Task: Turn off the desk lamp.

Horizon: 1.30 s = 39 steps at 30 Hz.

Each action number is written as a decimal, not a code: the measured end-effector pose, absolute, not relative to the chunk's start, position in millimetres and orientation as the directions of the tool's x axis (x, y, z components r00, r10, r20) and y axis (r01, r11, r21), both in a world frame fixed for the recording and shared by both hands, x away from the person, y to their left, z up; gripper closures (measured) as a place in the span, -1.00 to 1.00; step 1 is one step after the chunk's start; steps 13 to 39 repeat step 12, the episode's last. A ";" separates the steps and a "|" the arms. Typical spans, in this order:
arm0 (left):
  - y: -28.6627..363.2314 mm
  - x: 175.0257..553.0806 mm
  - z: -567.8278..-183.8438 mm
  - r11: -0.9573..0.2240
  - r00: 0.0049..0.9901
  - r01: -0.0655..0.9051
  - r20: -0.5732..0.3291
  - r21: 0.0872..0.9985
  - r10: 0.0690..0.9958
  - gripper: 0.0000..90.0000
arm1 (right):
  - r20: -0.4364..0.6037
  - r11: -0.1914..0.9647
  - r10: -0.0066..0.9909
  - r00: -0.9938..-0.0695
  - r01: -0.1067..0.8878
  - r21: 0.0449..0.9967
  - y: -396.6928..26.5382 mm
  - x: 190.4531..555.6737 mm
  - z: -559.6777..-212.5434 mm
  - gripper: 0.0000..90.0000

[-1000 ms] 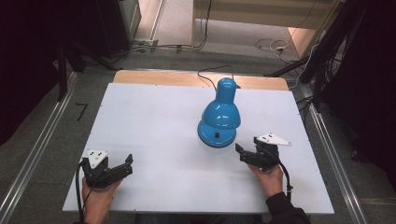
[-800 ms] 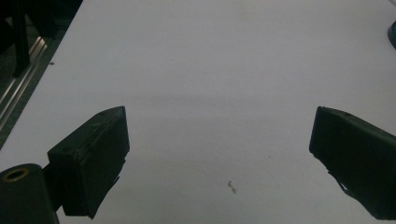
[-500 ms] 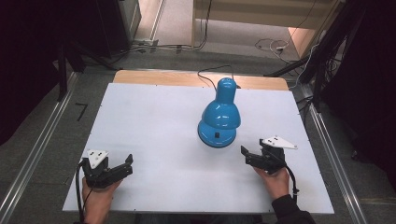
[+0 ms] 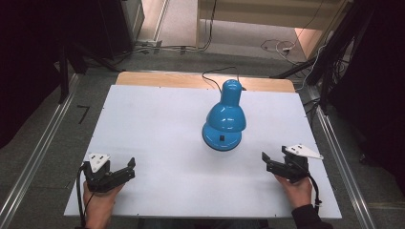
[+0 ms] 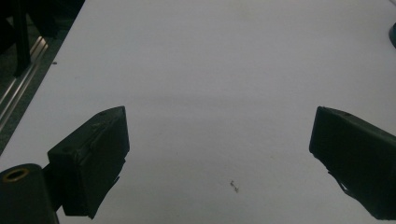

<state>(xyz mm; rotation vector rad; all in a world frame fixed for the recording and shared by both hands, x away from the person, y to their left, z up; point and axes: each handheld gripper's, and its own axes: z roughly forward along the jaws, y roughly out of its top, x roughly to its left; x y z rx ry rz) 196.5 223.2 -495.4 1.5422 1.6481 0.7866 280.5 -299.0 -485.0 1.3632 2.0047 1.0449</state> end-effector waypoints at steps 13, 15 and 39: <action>227.3 197.3 -496.4 0.097 -0.019 0.555 -0.104 0.827 0.994 -0.88 | -0.008 0.149 0.971 -0.240 0.577 0.803 -355.7 268.0 -498.7 -0.66; 227.3 197.3 -496.4 0.097 -0.019 0.555 -0.104 0.827 0.994 -0.88 | -0.008 0.149 0.971 -0.240 0.577 0.803 -355.7 268.0 -498.7 -0.66; 227.3 197.3 -496.4 0.097 -0.019 0.555 -0.104 0.827 0.994 -0.88 | -0.008 0.149 0.971 -0.240 0.577 0.803 -355.7 268.0 -498.7 -0.66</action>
